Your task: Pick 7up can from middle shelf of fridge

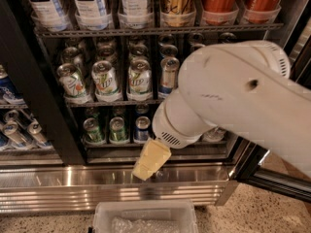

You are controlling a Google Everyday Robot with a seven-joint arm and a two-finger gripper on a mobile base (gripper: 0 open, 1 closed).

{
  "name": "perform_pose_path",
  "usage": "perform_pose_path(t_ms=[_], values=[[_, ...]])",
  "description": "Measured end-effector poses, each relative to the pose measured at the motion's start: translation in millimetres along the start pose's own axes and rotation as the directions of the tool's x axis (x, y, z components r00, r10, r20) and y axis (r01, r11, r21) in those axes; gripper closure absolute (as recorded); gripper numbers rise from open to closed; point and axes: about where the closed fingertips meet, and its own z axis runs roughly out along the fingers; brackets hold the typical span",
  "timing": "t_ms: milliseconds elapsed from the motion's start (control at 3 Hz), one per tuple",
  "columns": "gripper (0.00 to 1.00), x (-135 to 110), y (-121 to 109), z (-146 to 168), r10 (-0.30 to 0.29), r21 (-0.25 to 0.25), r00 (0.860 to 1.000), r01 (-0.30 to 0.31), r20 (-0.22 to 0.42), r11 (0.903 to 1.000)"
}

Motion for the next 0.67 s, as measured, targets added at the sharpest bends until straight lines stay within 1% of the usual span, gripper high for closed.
perform_pose_path(t_ms=[333,667], values=[[0.00,-4.7,3.0,34.2,0.050,0.046,0.998,-0.051,0.030,0.9977],[0.00,-15.5,-5.7,53.3,0.125,0.115,0.988,-0.135,0.094,0.9841]])
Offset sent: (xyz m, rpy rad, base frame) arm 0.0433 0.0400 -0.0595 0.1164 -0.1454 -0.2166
